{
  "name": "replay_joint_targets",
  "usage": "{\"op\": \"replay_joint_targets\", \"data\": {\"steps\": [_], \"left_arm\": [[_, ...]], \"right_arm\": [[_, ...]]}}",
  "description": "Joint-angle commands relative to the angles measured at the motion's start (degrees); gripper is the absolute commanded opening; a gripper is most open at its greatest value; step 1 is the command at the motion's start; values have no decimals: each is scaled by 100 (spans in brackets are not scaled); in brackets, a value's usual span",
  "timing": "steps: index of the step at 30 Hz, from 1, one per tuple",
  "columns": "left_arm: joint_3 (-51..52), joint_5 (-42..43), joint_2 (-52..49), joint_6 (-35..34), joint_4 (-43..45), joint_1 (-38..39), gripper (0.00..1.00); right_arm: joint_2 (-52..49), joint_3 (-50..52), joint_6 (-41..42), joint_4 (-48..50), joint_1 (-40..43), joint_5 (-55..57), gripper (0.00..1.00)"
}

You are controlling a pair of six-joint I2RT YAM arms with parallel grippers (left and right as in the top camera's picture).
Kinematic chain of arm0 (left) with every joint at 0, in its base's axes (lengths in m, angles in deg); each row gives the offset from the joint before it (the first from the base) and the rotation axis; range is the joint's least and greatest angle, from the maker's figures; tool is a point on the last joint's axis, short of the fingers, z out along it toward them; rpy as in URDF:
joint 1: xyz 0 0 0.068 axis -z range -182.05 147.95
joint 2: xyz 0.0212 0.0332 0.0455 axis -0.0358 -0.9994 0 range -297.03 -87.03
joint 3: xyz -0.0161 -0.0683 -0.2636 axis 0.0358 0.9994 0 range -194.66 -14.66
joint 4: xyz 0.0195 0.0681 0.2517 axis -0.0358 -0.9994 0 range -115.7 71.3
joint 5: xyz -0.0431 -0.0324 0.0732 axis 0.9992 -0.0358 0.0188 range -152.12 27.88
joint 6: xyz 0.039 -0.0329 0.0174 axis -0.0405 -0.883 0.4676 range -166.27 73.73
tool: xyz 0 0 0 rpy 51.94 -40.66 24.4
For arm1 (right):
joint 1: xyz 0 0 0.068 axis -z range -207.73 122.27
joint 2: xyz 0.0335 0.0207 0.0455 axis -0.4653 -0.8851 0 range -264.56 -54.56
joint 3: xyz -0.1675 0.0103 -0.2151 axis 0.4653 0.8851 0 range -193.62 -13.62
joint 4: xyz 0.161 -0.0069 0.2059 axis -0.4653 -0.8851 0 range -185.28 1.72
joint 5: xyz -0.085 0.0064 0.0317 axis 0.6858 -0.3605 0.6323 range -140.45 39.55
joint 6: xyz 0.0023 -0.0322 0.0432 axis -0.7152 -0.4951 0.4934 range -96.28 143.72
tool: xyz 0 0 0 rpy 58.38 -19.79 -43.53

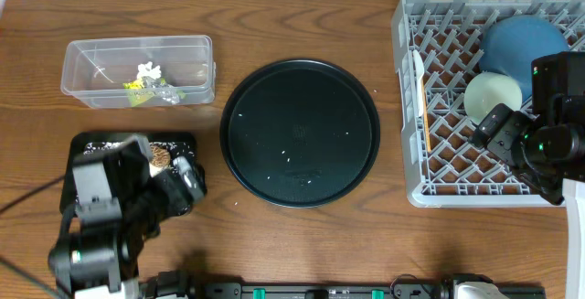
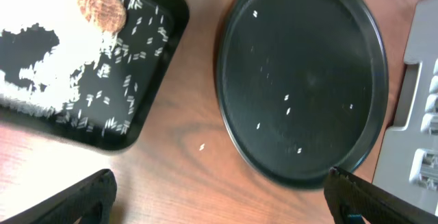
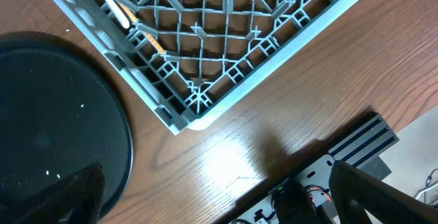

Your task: Sort waste into correct bins and load items into the dishwasher rack

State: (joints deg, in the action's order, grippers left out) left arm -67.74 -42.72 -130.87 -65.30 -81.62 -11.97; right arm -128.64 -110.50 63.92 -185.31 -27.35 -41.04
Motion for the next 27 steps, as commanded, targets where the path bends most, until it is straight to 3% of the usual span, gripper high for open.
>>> {"op": "replay_joint_targets", "data": {"steps": [1,27], "left_arm": [[57,72,273,184,-319,13,98],[63,55,328,177,-673,35,98]], "right_arm": [[15,-4,90,-9,39,20,99],[15,-4,90,-9,39,20,99]]}}
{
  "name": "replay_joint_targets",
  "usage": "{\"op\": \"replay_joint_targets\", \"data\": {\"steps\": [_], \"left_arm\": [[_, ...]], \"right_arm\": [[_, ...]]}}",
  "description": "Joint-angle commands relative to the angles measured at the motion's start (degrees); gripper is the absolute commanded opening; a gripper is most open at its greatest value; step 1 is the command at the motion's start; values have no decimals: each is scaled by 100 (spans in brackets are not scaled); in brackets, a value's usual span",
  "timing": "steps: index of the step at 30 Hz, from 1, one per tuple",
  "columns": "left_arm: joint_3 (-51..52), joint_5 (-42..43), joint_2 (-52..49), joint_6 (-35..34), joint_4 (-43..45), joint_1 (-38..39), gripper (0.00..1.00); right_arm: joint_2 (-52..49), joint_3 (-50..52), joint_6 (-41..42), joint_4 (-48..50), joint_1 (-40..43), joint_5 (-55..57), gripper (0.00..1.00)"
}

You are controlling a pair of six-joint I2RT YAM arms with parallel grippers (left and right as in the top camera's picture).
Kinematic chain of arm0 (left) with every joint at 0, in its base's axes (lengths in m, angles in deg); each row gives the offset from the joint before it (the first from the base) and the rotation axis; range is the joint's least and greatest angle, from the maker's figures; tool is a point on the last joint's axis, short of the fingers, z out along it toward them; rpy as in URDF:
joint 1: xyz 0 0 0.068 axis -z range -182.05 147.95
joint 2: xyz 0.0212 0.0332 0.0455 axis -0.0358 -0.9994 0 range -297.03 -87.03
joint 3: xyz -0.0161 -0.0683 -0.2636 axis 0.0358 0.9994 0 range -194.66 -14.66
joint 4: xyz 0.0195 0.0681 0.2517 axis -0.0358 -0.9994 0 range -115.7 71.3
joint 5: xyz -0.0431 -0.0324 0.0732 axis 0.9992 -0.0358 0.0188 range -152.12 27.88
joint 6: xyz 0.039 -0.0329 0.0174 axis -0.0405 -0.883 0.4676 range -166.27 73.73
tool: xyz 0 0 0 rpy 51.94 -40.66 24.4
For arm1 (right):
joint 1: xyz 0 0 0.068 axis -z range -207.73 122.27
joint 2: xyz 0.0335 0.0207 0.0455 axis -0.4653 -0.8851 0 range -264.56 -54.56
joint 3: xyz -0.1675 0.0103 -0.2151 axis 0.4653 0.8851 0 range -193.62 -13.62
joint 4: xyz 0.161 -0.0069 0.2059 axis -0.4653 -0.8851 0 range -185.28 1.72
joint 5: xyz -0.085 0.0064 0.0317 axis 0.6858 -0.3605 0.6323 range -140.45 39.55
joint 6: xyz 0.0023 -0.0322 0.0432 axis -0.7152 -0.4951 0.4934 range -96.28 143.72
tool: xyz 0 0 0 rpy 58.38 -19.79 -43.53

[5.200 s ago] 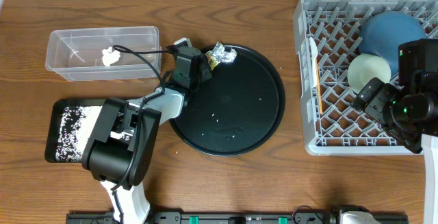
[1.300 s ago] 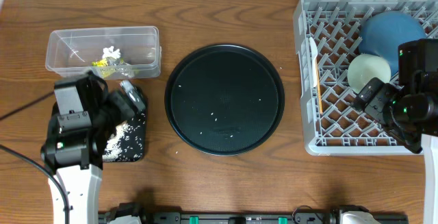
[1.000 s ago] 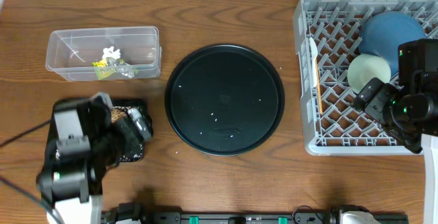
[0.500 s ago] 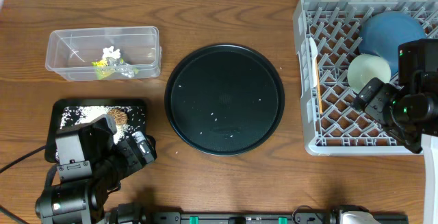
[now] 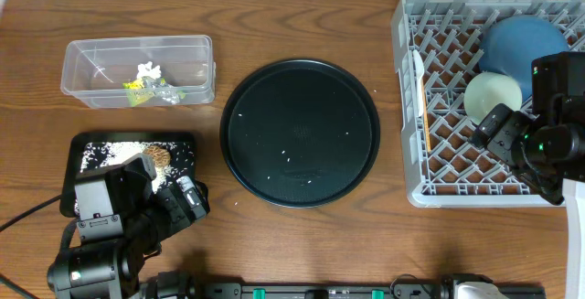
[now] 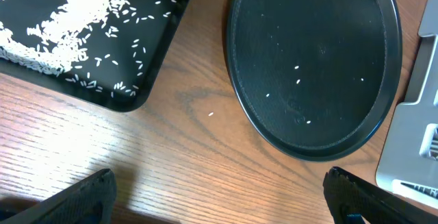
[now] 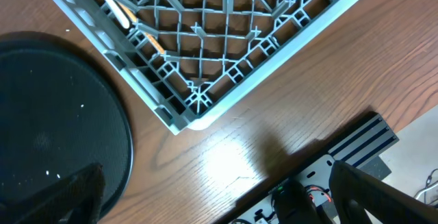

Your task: Sort waste into correct bins and load items into the dishwasher rack

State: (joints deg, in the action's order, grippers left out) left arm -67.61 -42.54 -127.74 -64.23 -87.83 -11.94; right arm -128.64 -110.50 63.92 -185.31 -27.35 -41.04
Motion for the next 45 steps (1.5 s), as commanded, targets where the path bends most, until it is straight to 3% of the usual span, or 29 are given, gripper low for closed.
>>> {"op": "replay_joint_targets", "data": {"steps": [1,7,14,18,27,37,45], "left_arm": [[50,37,35,37,-72,33,98],[385,31,719,20,247,245,98],[1434,20,2109,35,2166,957,98],[2216,-175,2833,33,3316,999,98],[3807,-817,4024,33,4955,999,98],[5191,-1635,4061,42,7108,1003,98],[5272,-1705,4061,1469,6756,997,98]], "right_arm": [[15,-4,90,-7,39,20,99],[15,-4,90,-9,39,20,99],[15,-4,90,-9,39,20,99],[15,-4,90,-7,39,20,99],[15,-4,90,-7,39,20,99],[15,-4,90,-7,39,20,99],[15,-4,90,-9,39,20,99]]}}
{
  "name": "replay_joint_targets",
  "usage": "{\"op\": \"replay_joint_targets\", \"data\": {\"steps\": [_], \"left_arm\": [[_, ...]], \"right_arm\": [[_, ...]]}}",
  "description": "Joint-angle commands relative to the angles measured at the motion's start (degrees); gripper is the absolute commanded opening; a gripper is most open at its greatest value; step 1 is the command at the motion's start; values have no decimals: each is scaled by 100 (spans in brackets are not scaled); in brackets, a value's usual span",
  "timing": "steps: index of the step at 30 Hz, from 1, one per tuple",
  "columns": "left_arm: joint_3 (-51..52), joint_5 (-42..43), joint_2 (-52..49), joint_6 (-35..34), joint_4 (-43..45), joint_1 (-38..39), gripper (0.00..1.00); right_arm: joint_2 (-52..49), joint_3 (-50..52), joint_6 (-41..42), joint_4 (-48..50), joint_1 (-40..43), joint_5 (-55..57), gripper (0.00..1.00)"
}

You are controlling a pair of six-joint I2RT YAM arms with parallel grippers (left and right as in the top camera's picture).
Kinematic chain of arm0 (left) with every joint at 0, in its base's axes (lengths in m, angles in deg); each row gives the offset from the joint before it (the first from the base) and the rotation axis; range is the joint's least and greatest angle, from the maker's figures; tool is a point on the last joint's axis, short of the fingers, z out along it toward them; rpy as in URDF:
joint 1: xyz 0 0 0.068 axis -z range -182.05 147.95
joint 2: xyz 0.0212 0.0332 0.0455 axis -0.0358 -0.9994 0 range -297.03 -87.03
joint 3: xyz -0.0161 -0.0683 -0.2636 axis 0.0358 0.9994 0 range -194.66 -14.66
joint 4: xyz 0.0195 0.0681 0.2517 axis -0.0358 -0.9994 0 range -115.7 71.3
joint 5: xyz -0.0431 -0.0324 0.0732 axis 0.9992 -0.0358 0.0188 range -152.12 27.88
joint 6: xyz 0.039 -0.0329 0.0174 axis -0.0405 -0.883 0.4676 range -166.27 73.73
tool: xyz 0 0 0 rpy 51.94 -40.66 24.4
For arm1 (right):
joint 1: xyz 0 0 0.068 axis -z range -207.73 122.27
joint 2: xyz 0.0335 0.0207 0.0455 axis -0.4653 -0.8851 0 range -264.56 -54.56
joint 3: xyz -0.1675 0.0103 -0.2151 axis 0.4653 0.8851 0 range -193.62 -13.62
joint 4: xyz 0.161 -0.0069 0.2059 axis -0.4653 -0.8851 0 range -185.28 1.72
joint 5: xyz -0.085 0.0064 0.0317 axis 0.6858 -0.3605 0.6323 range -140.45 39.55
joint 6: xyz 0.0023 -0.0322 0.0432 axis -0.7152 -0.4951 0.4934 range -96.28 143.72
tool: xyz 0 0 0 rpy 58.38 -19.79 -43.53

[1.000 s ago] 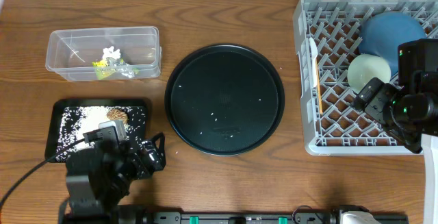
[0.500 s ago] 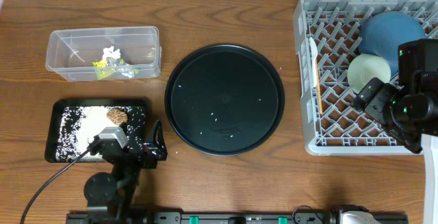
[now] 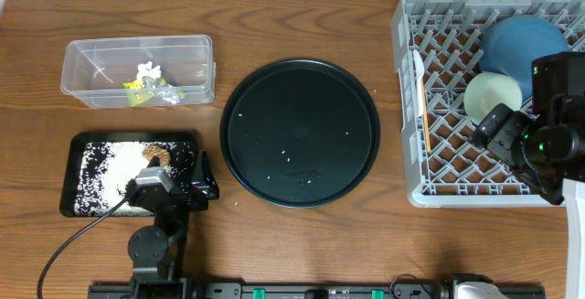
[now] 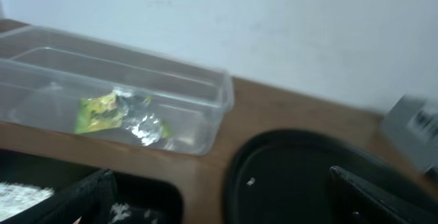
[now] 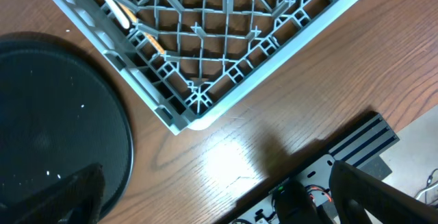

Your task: Sort waste into correct bins and load items into the dishwasher rack

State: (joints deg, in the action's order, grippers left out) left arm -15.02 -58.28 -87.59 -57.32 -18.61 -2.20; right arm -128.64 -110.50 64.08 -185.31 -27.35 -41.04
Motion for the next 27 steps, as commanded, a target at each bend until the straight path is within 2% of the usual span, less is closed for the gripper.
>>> {"op": "replay_joint_targets", "data": {"steps": [1,5,27], "left_arm": [[13,-131,46,992,-374,22,98],[13,-175,46,1298,-417,2,98],[13,-175,33,1294,-411,-74,98]], "right_arm": [[15,-4,74,-9,39,20,99],[15,-4,74,-9,39,20,99],[15,-4,74,-7,39,20,99]]}}
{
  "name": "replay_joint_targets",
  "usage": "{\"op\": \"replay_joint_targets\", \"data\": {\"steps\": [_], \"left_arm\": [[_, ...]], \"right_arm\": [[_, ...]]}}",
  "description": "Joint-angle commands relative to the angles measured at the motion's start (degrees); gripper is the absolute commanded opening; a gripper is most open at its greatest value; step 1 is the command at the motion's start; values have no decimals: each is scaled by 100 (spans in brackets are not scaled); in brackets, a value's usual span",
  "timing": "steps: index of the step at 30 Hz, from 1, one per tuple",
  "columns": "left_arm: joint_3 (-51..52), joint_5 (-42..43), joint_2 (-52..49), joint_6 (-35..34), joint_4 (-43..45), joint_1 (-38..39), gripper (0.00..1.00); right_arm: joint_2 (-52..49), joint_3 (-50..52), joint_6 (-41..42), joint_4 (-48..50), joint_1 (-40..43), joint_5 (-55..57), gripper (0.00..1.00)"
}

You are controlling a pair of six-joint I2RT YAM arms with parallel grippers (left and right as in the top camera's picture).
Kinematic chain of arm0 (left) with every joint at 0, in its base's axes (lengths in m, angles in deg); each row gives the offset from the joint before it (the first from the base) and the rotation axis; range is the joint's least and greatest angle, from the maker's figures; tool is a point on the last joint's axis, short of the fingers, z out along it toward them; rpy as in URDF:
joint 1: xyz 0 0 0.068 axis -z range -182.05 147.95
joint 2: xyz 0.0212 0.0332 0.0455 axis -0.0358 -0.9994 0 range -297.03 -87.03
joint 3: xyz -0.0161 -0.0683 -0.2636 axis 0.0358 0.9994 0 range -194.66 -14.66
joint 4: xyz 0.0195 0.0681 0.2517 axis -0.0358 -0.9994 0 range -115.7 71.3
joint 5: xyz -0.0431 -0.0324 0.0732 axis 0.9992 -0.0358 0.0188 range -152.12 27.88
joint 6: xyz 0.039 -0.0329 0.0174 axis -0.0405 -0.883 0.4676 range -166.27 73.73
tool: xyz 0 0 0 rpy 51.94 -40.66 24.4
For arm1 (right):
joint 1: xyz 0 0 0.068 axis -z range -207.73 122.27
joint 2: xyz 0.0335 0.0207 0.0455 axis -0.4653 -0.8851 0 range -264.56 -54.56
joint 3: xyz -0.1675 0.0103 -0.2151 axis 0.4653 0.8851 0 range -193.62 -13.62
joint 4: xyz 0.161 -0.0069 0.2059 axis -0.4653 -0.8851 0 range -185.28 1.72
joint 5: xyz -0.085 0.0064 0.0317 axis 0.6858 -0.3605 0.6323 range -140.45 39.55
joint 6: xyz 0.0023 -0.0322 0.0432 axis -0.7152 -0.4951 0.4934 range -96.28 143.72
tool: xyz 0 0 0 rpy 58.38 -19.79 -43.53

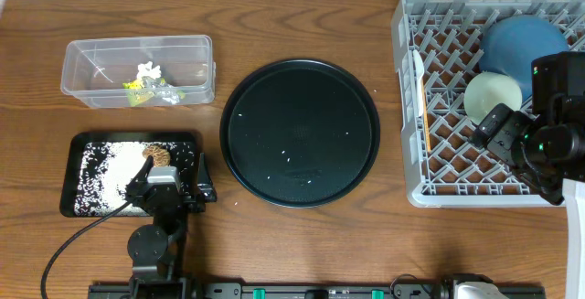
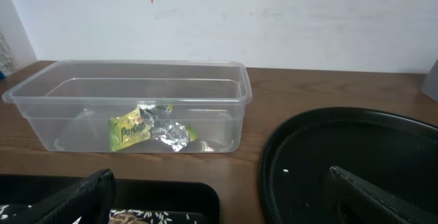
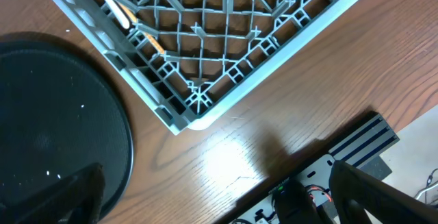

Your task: Sort waste into correct bins and load items into the dishwasher rack

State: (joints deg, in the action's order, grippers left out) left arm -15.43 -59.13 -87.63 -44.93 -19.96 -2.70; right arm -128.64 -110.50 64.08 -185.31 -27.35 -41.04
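Observation:
My left gripper [image 1: 199, 182] sits low at the table's front, beside the black tray [image 1: 73, 153] of rice and a brown food scrap [image 1: 157, 155]. It is open [image 2: 222, 198] with nothing between its fingers [image 2: 87, 194]. Ahead of it stands a clear bin [image 2: 233, 87] holding a yellow-green wrapper [image 2: 130, 132] and foil. The round black plate [image 1: 300, 132] carries a few rice grains. My right gripper [image 1: 495, 127] hovers over the grey dish rack [image 1: 411, 107], open [image 3: 219, 196] and empty. The rack holds a blue bowl [image 1: 523, 43], a pale cup [image 1: 489, 96] and an orange-tipped utensil [image 1: 426, 130].
The rack's near corner [image 3: 181, 121] and the table's front edge with a black rail [image 3: 356, 145] show in the right wrist view. A white wall [image 2: 219, 18] rises behind the clear bin. A cable [image 1: 64, 244] trails from the left arm's base.
The left wrist view was blurred and tilted; now it is level and sharp, facing the clear bin. In the overhead view the left arm has shifted only slightly. The right arm is unchanged.
My left gripper first hung open over the rice tray's near edge, looking down on tray and plate. Then it stood closer to the table's front. Later it lay folded low beside the tray, facing the bin, and rests there now. The right arm stayed over the rack.

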Motion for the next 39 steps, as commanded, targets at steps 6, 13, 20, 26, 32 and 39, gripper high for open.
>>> {"op": "replay_joint_targets", "data": {"steps": [6,13,20,26,32,39], "left_arm": [[55,-90,37,55,-275,-24,98],[55,-90,37,55,-275,-24,98],[55,-90,37,55,-275,-24,98],[55,-90,37,55,-275,-24,98],[55,-90,37,55,-275,-24,98],[55,-90,37,55,-275,-24,98]], "right_arm": [[15,-4,74,-7,39,20,99],[15,-4,74,-9,39,20,99],[17,-2,74,-7,39,20,99],[476,-2,74,-7,42,20,99],[1355,-2,74,-9,42,20,99],[2385,17,74,-9,42,20,99]]}}
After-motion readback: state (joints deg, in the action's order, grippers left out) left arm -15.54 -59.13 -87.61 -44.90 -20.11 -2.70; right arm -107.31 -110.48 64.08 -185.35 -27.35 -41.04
